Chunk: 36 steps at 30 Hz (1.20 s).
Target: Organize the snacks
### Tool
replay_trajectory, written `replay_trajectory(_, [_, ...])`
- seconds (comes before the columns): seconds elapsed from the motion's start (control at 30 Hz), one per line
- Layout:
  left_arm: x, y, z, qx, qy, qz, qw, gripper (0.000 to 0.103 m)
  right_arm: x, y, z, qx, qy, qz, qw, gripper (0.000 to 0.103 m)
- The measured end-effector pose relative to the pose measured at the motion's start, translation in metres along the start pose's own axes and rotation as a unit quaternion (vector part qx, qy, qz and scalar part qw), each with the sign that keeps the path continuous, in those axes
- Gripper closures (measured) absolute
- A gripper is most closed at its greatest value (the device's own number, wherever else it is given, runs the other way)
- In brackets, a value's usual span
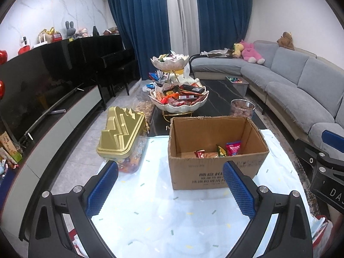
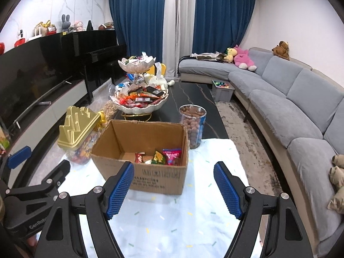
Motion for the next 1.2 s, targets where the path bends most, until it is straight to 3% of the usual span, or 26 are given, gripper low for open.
replay_trajectory(0.63, [0.01, -0.068, -0.063, -0.034, 0.008, 0.004, 0.9994, 0.004, 0.021, -0.072, -0.06, -0.012, 0.005, -0.009, 1.0, 0.026])
replay_trajectory(1.0, [0.009, -0.109, -0.089, -0.046, 0.0, -0.015, 0.9988, 0.0, 0.022, -0.107, -0.096, -0.057, 0.027, 0.011, 0.998, 0.026])
replay_trajectory(1.2, [0.007, -0.123, -0.102, -0.053, -0.013, -0.02, 0.9983, 0.0, 0.02, -0.123, -0.106, -0.06, 0.023, 0.012, 0.998, 0.026])
Point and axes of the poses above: each gripper's, at about its wrist camera, not at the fingertips, and y roughly the way its jaws point, x to its right, z to its top, the point moved 8 cm from there along y, roughly the way its jaws point, and after that the axes turned 4 degrees about -z, right-handed, at the moved point
